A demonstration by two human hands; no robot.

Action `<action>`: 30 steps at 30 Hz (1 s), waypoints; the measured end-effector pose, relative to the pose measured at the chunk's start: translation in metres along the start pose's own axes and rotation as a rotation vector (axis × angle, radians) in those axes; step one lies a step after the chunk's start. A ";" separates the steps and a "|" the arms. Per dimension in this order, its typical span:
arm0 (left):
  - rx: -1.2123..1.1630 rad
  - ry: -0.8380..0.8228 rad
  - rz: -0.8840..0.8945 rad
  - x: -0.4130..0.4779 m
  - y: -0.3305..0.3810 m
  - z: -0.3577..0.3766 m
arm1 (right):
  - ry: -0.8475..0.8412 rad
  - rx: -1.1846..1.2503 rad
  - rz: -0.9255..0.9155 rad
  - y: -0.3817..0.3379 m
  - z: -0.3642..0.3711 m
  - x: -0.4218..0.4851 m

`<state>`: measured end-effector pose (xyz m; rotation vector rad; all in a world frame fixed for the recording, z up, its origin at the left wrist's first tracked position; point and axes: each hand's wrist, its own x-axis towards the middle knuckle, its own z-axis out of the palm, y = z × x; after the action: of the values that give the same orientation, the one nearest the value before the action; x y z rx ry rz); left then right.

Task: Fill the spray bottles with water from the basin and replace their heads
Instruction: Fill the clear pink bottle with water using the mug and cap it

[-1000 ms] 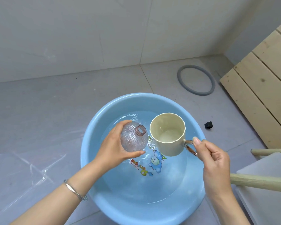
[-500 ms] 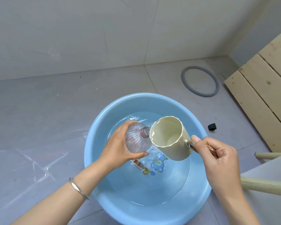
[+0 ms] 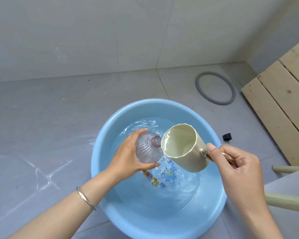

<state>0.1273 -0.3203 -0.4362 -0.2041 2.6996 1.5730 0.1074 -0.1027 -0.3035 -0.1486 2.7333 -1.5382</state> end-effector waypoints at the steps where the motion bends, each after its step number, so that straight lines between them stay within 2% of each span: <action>1: 0.002 0.002 0.002 0.000 0.000 0.000 | 0.007 -0.007 0.002 0.000 0.000 0.000; 30: 0.011 0.009 0.010 -0.002 0.002 0.001 | 0.044 -0.275 -0.134 -0.012 -0.007 0.004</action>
<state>0.1288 -0.3183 -0.4347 -0.1980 2.7197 1.5638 0.1045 -0.1033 -0.2898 -0.3070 3.0145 -1.1940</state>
